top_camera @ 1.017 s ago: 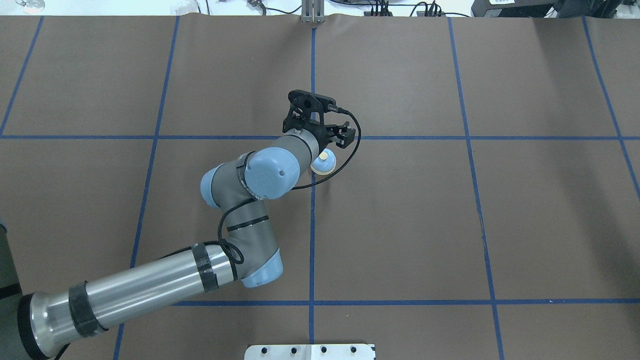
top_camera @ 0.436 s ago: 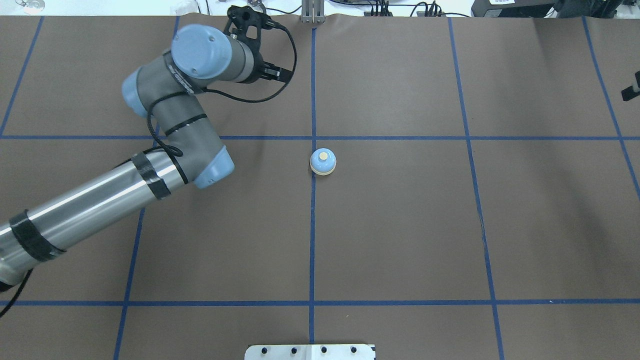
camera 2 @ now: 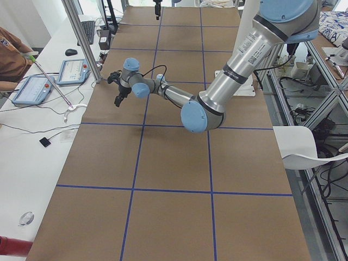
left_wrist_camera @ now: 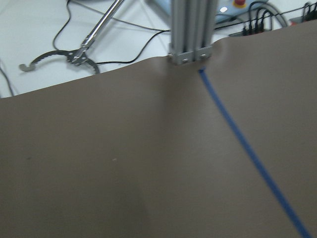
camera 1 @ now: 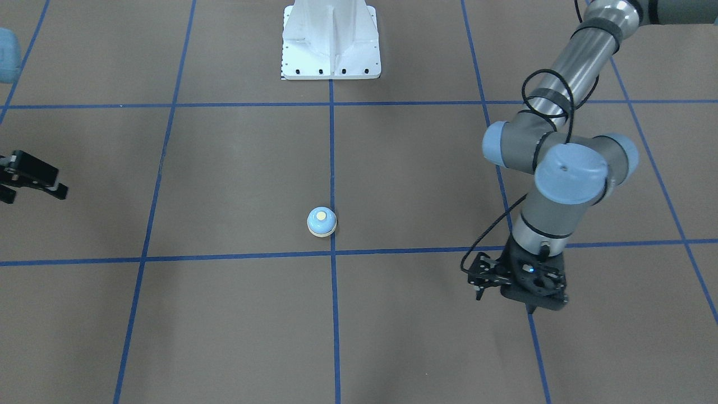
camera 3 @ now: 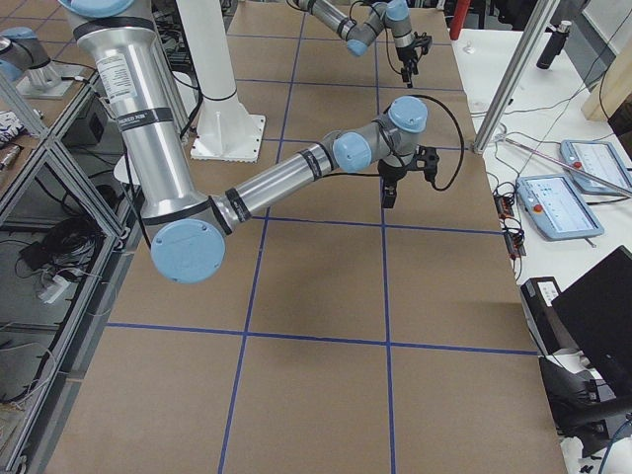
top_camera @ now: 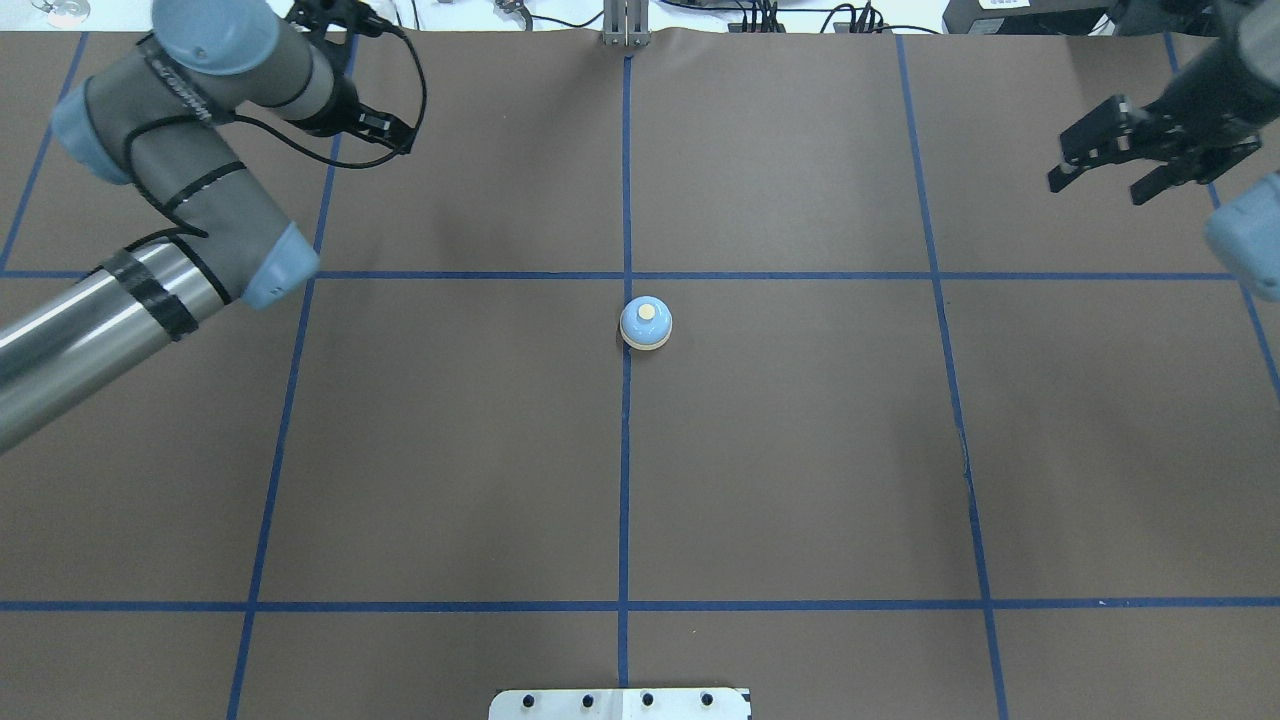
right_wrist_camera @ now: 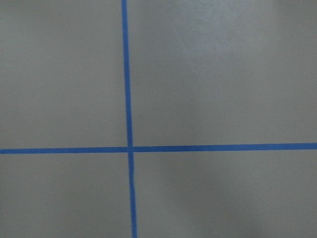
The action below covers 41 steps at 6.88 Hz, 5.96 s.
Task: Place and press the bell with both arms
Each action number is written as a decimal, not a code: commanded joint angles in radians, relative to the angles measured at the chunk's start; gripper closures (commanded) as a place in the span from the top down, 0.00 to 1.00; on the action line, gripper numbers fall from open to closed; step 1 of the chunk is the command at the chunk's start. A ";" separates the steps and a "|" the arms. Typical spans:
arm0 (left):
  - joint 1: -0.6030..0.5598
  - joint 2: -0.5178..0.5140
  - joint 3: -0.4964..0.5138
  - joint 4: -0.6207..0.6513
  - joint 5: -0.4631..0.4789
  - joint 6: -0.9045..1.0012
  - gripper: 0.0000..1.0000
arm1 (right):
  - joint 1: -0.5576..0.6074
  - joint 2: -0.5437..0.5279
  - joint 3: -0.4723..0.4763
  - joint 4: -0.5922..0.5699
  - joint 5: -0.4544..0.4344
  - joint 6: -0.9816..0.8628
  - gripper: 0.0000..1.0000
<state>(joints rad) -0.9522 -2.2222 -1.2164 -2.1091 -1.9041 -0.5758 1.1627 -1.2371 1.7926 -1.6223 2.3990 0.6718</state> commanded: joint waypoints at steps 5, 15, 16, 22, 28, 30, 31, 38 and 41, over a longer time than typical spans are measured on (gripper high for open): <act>-0.217 0.257 -0.069 0.008 -0.141 0.350 1.00 | -0.363 0.303 -0.105 0.001 -0.300 0.463 0.01; -0.241 0.312 -0.094 0.006 -0.174 0.386 1.00 | -0.534 0.596 -0.502 0.096 -0.391 0.479 0.00; -0.241 0.312 -0.094 0.006 -0.174 0.386 1.00 | -0.537 0.599 -0.516 0.119 -0.396 0.480 0.00; -0.240 0.315 -0.094 0.001 -0.174 0.386 1.00 | -0.558 0.584 -0.541 0.127 -0.411 0.479 0.00; -0.263 0.317 -0.094 0.012 -0.190 0.398 1.00 | -0.395 0.410 -0.189 -0.020 -0.287 0.437 1.00; -0.386 0.340 -0.109 0.139 -0.253 0.598 1.00 | -0.303 0.171 0.023 -0.034 -0.279 0.167 1.00; -0.446 0.340 -0.148 0.266 -0.253 0.717 1.00 | -0.269 0.083 0.083 -0.034 -0.277 0.073 1.00; -0.599 0.568 -0.418 0.617 -0.299 0.843 1.00 | 0.309 -0.393 0.026 -0.031 -0.043 -0.719 1.00; -0.596 0.679 -0.424 0.472 -0.355 0.830 1.00 | 0.354 -0.433 -0.042 -0.021 -0.007 -0.715 1.00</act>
<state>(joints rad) -1.5489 -1.5680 -1.6427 -1.6042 -2.2192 0.2593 1.5075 -1.6641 1.7699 -1.6452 2.3863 -0.0394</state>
